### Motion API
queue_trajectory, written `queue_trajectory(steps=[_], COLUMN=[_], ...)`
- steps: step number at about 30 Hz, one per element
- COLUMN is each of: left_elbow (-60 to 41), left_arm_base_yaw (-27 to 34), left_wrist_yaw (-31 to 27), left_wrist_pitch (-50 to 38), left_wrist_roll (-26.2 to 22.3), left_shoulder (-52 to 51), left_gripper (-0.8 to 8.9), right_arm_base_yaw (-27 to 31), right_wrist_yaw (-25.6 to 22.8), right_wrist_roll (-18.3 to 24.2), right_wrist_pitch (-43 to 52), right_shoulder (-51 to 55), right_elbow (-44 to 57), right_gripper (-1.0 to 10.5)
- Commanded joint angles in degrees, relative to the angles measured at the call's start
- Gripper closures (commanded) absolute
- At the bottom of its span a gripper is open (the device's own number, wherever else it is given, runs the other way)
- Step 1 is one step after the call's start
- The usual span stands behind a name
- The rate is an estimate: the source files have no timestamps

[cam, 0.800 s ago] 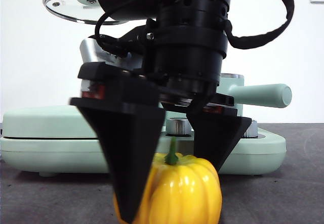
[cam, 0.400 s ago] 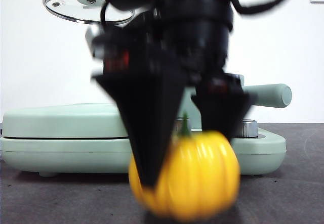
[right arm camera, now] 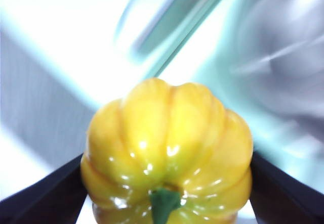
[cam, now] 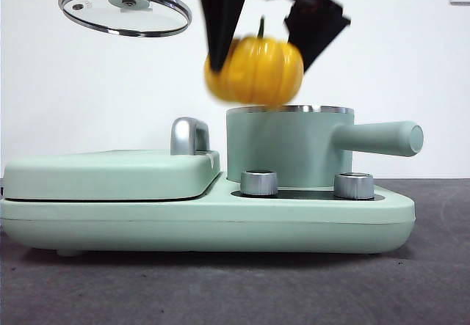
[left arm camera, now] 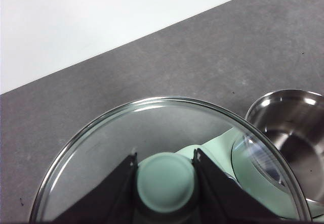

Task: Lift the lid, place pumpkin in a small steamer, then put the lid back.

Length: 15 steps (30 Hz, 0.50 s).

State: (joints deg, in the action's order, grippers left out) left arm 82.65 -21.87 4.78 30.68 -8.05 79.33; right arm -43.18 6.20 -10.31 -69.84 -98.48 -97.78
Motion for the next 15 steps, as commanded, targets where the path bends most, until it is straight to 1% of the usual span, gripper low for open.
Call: queue_trajectory(steps=[1, 5, 9, 15], left_elbow=[1.38, 1.38, 1.38, 1.38], left_arm_base_yaw=[-0.11, -0.11, -0.11, -0.11], left_wrist_yaw=[0.15, 0.15, 0.15, 0.15], left_wrist_pitch=[-1.49, -1.46, -1.44, -1.44], left_wrist_roll=[0.17, 0.20, 0.22, 0.20], left_shoulder=[-0.22, -0.22, -0.22, -0.22], left_gripper=[7.91, 7.91, 7.91, 7.91], right_arm_base_yaw=[3.06, 8.46, 12.02, 14.23], right_wrist_yaw=[-0.15, 0.00, 0.00, 0.35], right_wrist_roll=[1.22, 2.93, 4.20, 6.75], right_wrist_pitch=[-0.35, -1.36, -1.62, -1.20], right_shoulder=[-2.36, -5.66, -9.92, -16.44], right_elbow=[-5.05, -10.71, -14.25, -16.94], right_gripper=[6.2, 6.2, 6.2, 6.2])
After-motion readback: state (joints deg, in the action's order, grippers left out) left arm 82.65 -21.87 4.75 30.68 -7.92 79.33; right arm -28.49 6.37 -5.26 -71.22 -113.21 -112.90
